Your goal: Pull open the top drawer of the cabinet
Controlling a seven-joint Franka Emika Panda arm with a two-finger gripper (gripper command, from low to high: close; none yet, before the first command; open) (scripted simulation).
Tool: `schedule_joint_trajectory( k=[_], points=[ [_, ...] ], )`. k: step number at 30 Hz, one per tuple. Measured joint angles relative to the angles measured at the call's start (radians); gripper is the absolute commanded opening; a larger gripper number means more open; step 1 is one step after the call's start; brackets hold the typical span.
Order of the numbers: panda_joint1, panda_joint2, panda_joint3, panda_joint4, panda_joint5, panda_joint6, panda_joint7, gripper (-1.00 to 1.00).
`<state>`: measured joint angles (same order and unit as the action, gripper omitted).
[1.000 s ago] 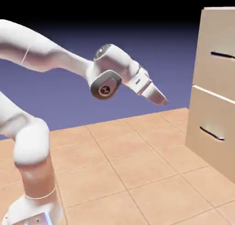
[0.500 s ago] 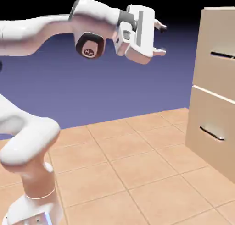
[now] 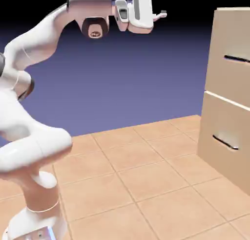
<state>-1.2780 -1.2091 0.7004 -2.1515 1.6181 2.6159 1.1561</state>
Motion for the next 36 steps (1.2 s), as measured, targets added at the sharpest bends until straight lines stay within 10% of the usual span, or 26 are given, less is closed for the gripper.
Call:
schedule_joint_trajectory(
  k=[31,32,36],
  points=[
    [-0.940,-0.378,0.448,0.630,1.012,-0.181,0.309,0.00],
    [-0.950,-0.377,0.449,0.647,1.012,-0.175,0.313,-1.00],
    [-0.907,-0.384,0.446,0.575,1.017,-0.202,0.295,-1.00]
  ],
)
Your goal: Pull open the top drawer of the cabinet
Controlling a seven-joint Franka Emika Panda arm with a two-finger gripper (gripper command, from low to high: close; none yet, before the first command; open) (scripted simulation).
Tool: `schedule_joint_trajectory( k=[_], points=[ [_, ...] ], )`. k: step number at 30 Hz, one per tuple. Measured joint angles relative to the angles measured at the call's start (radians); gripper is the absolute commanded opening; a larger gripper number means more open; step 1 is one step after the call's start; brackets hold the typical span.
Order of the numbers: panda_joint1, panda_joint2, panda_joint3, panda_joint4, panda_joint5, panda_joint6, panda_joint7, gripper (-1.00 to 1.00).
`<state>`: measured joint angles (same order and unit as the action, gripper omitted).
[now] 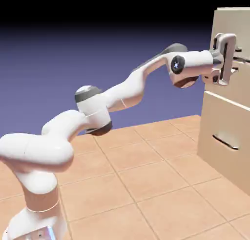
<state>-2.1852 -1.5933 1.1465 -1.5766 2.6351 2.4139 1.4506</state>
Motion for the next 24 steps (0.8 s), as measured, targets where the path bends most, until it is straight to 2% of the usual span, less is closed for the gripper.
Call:
schedule_joint_trajectory(
  k=[24],
  points=[
    [0.572,-0.119,-0.126,-0.870,-0.138,-0.302,-0.127,-1.00]
  ],
)
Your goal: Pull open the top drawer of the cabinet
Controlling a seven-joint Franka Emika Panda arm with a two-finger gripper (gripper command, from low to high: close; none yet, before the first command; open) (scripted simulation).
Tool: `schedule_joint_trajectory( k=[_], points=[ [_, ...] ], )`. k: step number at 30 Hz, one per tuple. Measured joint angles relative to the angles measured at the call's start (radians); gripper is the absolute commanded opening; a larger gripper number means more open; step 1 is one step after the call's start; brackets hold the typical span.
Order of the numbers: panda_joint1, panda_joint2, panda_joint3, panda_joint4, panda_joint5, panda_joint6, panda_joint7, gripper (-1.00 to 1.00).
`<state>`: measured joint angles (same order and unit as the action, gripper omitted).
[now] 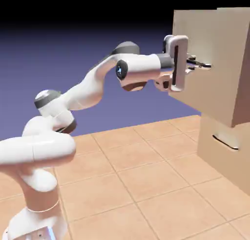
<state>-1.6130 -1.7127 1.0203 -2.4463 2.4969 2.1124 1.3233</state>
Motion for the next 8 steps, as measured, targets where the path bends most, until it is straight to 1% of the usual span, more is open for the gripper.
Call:
schedule_joint_trajectory(
  k=[4,5,7,8],
  points=[
    [0.112,-0.041,-0.057,-0.145,-0.075,-0.037,-0.002,-1.00],
    [0.127,-0.048,-0.066,-0.165,-0.087,-0.042,-0.001,1.00],
    [0.128,-0.048,-0.066,-0.165,-0.090,-0.043,0.001,1.00],
    [0.164,-0.049,-0.083,-0.194,-0.118,-0.038,-0.006,1.00]
  ],
)
